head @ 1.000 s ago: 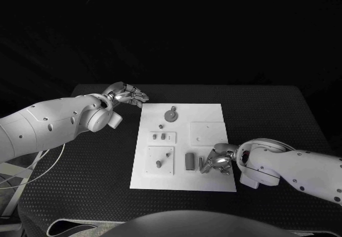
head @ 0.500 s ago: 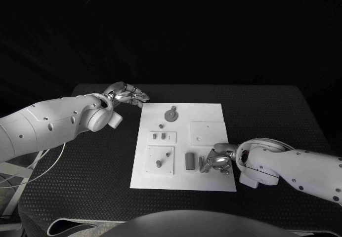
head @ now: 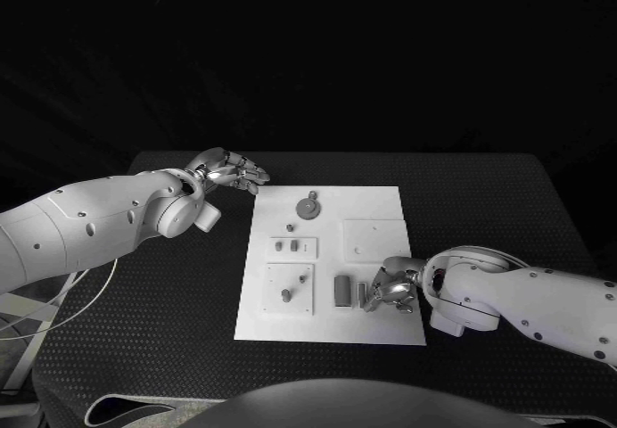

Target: Assemble the parts on the task board

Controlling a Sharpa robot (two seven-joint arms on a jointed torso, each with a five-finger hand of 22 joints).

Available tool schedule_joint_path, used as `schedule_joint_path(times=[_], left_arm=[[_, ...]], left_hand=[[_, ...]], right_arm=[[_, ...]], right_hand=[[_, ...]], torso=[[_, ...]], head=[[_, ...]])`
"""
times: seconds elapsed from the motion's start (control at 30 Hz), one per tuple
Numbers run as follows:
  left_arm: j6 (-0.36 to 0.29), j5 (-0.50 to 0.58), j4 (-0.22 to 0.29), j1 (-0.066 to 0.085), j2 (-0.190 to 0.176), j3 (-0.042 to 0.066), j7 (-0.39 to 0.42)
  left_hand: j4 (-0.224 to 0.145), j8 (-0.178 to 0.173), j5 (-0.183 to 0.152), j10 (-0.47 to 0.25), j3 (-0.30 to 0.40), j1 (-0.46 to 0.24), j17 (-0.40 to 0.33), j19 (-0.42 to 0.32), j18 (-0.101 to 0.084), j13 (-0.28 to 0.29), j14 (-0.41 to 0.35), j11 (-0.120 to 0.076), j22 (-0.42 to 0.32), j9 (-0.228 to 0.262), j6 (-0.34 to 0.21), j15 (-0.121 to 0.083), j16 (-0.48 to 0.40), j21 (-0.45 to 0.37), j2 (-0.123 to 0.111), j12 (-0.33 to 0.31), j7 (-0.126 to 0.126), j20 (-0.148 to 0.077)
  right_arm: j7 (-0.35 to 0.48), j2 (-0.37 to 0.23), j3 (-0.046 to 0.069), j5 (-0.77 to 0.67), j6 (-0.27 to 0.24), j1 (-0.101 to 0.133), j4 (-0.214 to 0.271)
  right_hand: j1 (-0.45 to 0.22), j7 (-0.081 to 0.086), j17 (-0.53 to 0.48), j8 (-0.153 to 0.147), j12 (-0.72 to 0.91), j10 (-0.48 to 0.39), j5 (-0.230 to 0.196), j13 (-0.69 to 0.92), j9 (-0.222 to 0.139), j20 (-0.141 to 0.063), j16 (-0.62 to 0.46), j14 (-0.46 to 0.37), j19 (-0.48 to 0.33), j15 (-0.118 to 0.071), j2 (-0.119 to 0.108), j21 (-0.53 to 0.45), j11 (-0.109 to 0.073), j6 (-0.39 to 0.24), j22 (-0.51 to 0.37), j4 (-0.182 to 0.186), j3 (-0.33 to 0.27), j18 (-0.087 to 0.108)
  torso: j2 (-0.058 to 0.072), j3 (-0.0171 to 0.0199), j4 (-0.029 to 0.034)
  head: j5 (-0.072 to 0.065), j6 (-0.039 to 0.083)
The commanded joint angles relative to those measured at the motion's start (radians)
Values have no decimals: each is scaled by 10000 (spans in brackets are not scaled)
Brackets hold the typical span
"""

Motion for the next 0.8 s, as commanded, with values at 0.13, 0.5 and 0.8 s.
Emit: schedule_joint_path(times=[0.13, 0.5, 0.8], left_arm=[[135, 44, 27, 7, 7, 5, 82], [80, 47, 24, 7, 13, 5, 101], [27, 241, 4, 10, 47, 5, 133]], left_hand=[[-34, 46, -9, -54, -39, -86, 18, -38, -31, -11, 67, 31, -12, -17, -62, 23, -45, 62, 20, 10, -6, 47], [-36, 44, -10, -56, -46, -93, 28, -41, -32, -12, 66, 32, -14, -21, -70, 25, -55, 62, 9, 9, -3, 49], [-32, 41, -10, -56, -55, -106, 36, -43, -33, -12, 66, 33, -15, -24, -79, 26, -62, 62, -1, 10, 1, 51]], right_arm=[[-406, -42, -52, -340, 9, -55, -130], [-119, -349, -46, 133, -522, -5, -76], [894, -528, 213, 1507, -1643, 353, -282]], right_hand=[[25, 66, 9, -27, 33, 26, -53, 5, -6, -1, 59, -8, -77, 7, -8, 39, 2, -17, 199, 16, -128, 203], [-125, 113, -187, -104, -19, -41, -56, -13, -38, 49, -8, -123, -123, 35, -579, 13, 45, -122, 166, 43, -431, 203], [-1069, 478, -715, -648, -102, -484, -54, 37, -216, 63, -244, -537, -185, 346, -2346, -260, 383, -1140, -8, 1109, 58, 203]], torso=[[-1, -4, 0], [-21, -4, -10], [-42, -21, -22]], head=[[5, 6], [8, 73], [-111, 470]])
